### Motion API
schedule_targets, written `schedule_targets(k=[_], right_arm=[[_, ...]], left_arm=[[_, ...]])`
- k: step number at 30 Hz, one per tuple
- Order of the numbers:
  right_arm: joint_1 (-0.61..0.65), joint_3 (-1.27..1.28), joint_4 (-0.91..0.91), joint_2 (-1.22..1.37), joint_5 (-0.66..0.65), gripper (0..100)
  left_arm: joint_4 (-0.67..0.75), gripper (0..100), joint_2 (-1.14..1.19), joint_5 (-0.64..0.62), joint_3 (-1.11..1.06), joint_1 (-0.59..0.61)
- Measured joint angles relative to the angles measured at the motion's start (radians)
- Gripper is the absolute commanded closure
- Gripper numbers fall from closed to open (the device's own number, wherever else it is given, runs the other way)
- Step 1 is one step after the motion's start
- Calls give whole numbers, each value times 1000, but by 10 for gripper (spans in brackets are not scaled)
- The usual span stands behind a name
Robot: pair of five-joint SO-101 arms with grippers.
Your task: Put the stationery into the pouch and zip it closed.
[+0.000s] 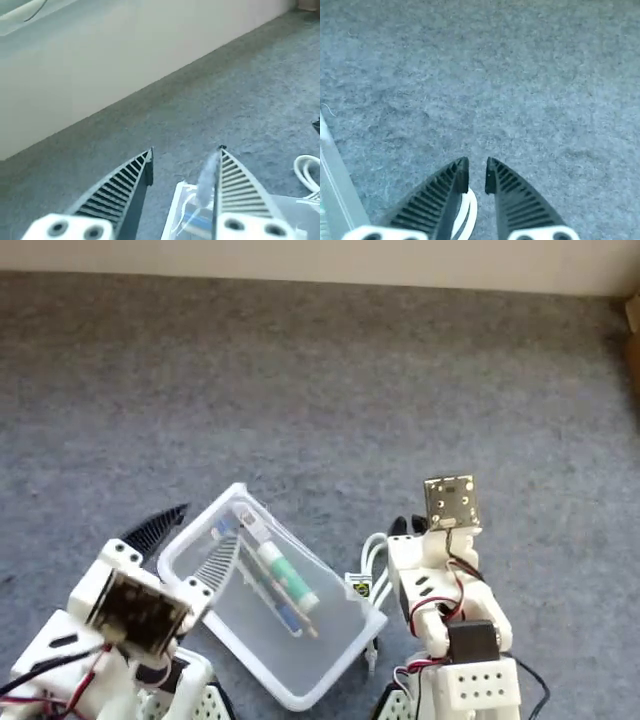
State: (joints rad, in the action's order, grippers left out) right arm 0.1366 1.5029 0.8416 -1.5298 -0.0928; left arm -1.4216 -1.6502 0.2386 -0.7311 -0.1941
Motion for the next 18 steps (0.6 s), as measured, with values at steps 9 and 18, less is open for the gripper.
schedule_targets(k=[9,18], right_arm=[[-2,169,-207,2,0,950],[-81,170,-255,2,0,950]], left_arm=[[103,993,0,0,-216,213],[285,993,2,0,-497,311]])
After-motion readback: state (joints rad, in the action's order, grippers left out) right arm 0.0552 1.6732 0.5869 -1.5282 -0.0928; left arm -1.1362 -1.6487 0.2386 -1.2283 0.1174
